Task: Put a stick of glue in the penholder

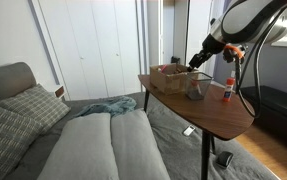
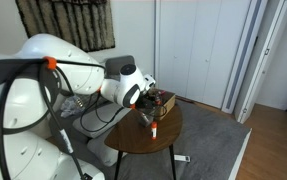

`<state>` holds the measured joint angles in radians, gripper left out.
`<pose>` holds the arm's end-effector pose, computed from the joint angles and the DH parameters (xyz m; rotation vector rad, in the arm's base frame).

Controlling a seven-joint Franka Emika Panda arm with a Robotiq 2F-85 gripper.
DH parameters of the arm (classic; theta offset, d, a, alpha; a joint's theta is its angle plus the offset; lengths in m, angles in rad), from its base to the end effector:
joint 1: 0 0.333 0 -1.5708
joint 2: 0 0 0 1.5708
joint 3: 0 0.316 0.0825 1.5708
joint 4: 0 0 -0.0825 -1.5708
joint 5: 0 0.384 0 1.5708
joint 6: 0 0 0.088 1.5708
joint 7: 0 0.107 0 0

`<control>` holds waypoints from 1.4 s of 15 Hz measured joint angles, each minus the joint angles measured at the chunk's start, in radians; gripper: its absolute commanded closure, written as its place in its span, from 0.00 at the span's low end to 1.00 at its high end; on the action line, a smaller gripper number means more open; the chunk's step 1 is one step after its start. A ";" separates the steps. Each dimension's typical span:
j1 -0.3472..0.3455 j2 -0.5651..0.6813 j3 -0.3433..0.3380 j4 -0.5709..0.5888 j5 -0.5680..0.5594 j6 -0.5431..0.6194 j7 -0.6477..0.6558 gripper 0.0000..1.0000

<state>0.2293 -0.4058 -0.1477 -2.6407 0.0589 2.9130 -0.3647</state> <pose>0.4394 0.0305 0.4538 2.9048 0.5663 1.0435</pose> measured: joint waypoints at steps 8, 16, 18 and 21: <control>-0.050 -0.006 0.006 0.033 -0.007 -0.007 0.019 0.00; -0.098 -0.114 0.060 0.196 -0.078 -0.529 0.018 0.00; -0.100 -0.138 0.076 0.246 -0.097 -0.675 0.018 0.00; -0.100 -0.158 0.097 0.316 -0.115 -0.877 0.018 0.00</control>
<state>0.1291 -0.5636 -0.0508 -2.3243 -0.0557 2.0356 -0.3465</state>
